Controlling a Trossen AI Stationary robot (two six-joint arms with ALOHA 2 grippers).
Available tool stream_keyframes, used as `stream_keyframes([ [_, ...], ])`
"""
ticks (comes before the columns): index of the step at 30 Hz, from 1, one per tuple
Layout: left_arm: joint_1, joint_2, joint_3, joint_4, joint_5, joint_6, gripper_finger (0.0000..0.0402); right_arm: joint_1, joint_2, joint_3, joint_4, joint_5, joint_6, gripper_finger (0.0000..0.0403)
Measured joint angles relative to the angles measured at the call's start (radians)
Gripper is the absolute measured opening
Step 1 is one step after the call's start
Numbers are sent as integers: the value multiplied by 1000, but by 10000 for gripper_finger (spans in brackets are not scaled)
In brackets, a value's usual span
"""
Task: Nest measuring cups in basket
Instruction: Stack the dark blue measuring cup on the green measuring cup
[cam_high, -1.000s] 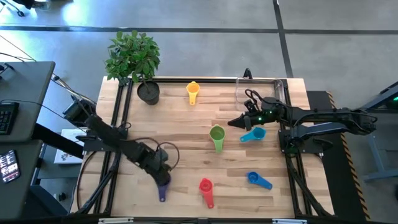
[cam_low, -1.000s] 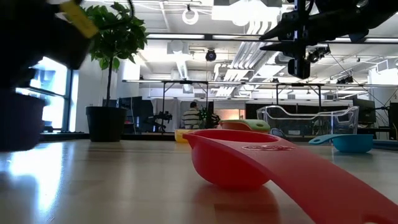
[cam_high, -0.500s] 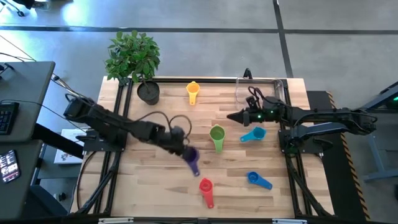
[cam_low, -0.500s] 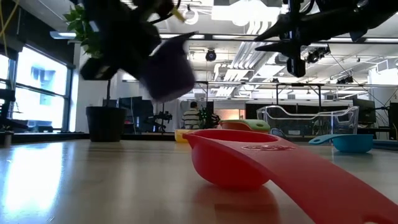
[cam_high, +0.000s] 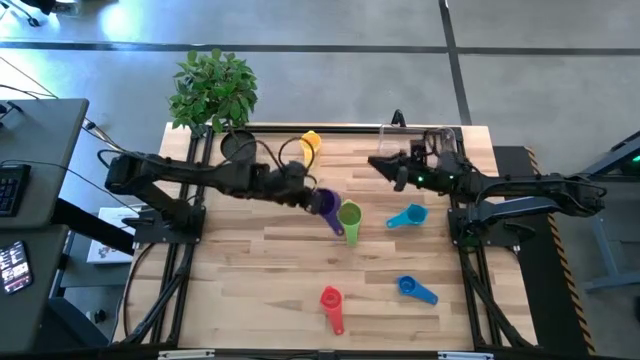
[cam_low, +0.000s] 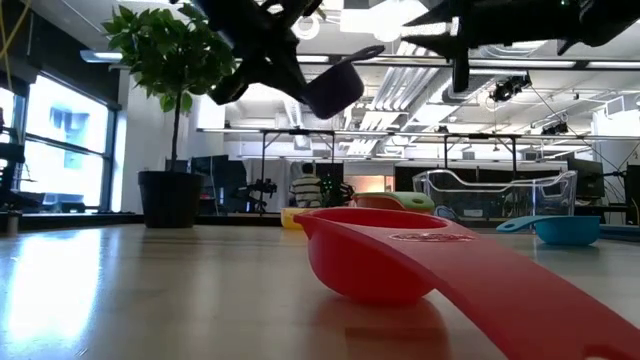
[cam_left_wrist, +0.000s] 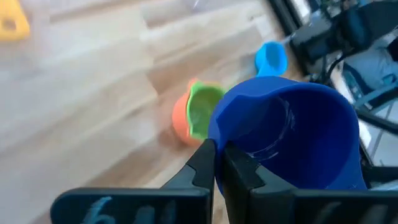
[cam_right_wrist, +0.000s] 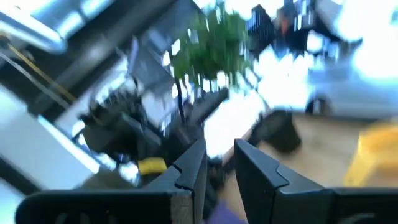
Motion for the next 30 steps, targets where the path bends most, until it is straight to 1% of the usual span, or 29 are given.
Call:
stream_keyframes([
  [3,25,0,37,3,0,68,4,0,0,0,125,66,-89,73],
  [6,46,0,88,3,-3,125,4,-1,-1,0,236,89,-187,73],
  [9,65,0,131,5,-13,171,4,-11,-3,0,291,85,-244,73],
  [12,79,10,164,-10,-24,185,5,-34,-3,0,298,67,-243,73],
  [16,88,15,189,-9,-31,186,5,-70,-3,3,292,-1,-243,73],
  [19,91,27,208,-21,-30,186,5,-90,-2,52,204,-42,-247,73],
  [21,92,52,243,-13,-26,193,5,-101,-1,108,98,-60,-273,73],
  [23,92,68,273,-74,-27,209,5,-107,-1,174,-37,-62,-319,73],
  [25,92,101,308,-82,-29,218,5,-114,-1,244,-181,-58,-361,73],
  [27,97,122,330,-149,-29,229,5,-118,1,312,-310,-53,-385,73],
  [30,101,161,349,-129,5,254,5,-118,2,389,-444,-34,-418,73],
])
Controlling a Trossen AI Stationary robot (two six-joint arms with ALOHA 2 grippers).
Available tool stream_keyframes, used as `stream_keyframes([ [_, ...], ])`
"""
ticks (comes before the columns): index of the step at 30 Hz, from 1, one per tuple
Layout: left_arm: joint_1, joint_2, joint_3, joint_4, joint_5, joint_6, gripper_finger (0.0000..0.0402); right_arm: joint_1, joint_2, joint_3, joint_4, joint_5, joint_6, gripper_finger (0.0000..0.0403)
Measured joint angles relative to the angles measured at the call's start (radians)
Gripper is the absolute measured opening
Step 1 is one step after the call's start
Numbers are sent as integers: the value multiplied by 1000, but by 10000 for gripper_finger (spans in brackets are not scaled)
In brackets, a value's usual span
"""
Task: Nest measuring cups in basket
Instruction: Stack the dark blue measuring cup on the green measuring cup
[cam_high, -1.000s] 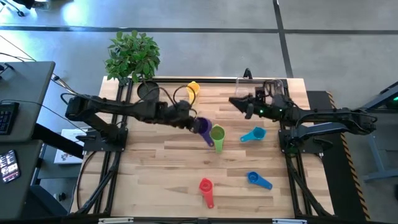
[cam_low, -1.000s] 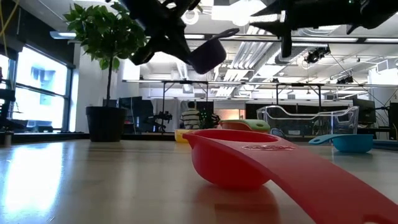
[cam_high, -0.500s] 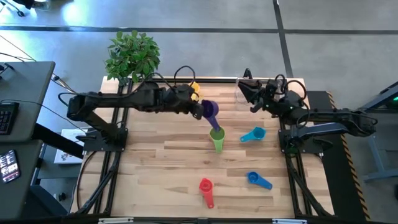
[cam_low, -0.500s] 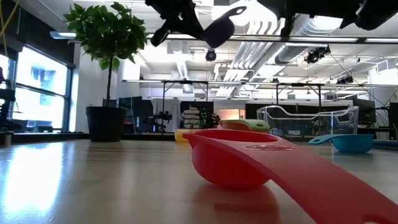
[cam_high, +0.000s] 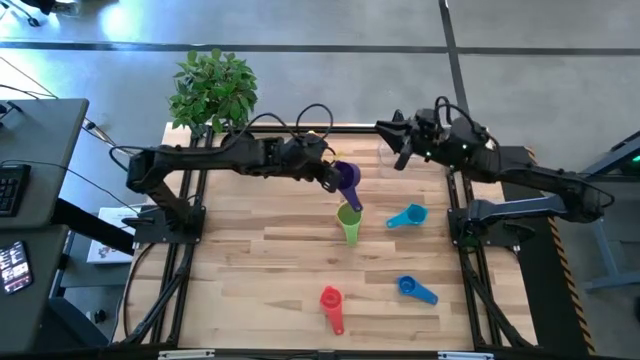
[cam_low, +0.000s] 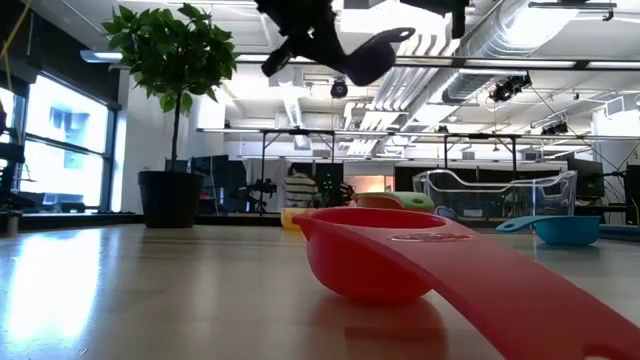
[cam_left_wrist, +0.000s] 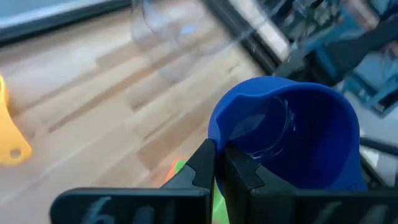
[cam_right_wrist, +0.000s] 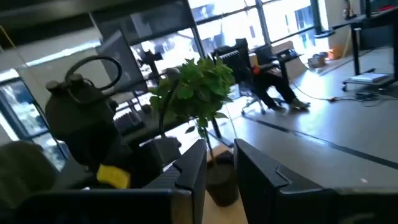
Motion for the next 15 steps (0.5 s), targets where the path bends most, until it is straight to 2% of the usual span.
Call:
stream_keyframes([
  [6,17,82,-2,21,87,26,5,-1,-2,67,-124,27,0,73],
  [15,20,186,-2,77,199,68,5,-2,-2,70,-227,45,69,73],
])
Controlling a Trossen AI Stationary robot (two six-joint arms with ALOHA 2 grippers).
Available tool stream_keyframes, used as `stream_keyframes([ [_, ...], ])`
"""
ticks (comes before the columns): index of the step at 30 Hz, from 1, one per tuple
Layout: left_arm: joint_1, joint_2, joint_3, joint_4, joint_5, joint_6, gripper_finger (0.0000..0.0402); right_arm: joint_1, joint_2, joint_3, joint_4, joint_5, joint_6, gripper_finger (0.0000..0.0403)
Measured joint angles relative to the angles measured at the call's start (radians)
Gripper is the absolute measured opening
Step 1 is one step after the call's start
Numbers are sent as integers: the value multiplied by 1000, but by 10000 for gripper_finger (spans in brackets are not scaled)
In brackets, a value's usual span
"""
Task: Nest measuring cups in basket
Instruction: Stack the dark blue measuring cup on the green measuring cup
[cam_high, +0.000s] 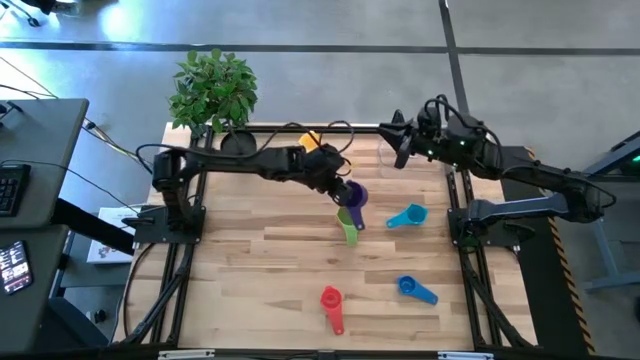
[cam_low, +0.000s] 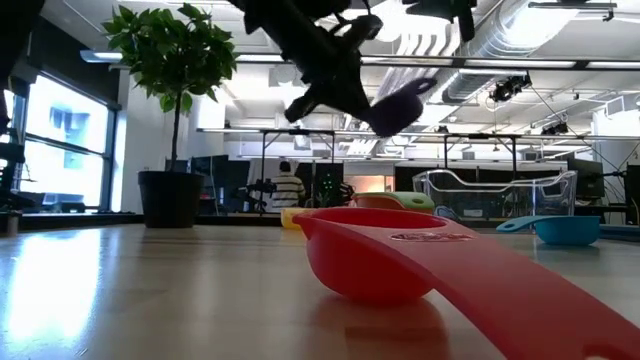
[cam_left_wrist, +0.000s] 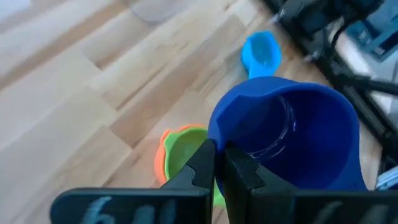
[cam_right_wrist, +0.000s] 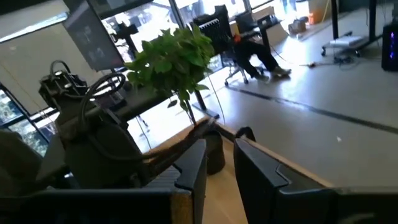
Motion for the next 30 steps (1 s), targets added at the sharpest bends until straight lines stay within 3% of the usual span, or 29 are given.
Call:
stream_keyframes([
  [12,-1,86,-1,-15,47,-26,5,0,0,0,-37,1,25,73],
  [30,-3,85,-1,-84,29,-63,5,0,0,0,-53,3,26,73],
])
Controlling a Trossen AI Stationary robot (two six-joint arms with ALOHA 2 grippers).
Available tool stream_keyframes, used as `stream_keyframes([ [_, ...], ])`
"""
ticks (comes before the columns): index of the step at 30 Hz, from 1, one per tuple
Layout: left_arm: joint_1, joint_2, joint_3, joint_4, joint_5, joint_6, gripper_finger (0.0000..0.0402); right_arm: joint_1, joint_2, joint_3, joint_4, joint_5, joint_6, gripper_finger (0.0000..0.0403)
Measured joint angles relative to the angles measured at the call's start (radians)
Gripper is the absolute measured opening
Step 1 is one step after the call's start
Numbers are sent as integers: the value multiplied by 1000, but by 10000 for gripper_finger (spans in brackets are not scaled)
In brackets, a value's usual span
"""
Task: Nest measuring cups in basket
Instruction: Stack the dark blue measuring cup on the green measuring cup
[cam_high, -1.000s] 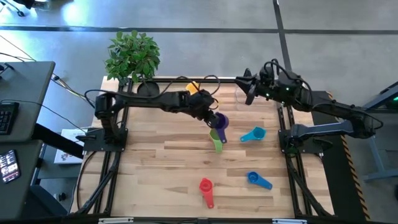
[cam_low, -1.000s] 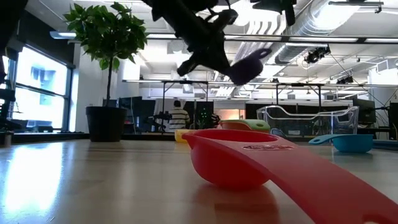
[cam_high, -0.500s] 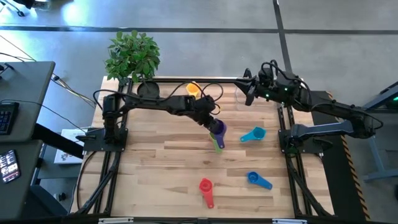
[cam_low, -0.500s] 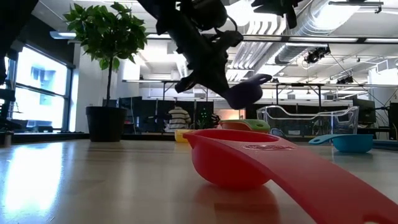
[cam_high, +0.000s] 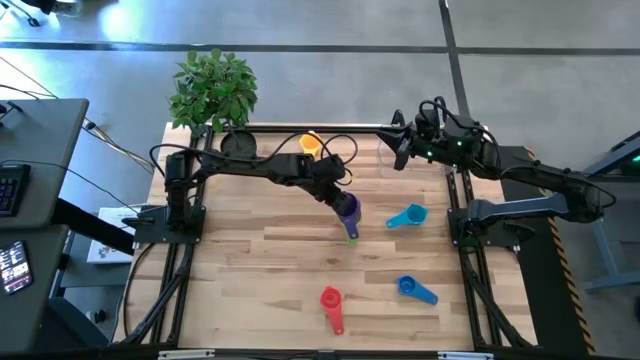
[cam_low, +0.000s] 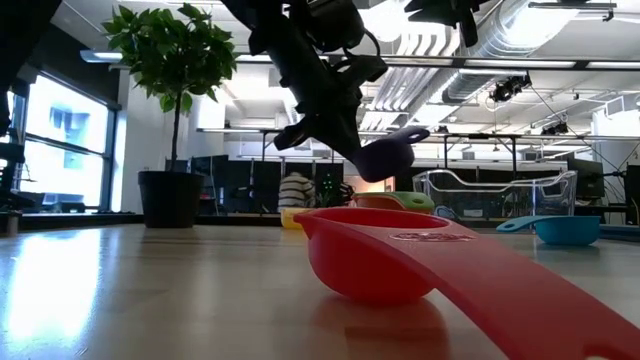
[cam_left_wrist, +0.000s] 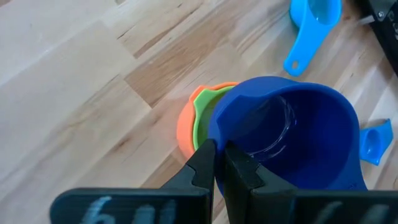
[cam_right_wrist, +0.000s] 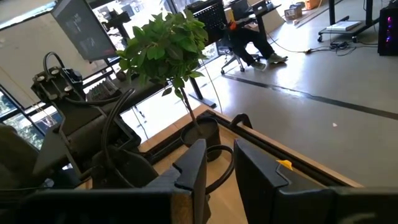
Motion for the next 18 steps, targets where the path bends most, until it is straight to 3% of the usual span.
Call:
stream_keyframes([
  [18,0,42,0,-2,47,2,5,1,0,0,0,-3,37,73],
])
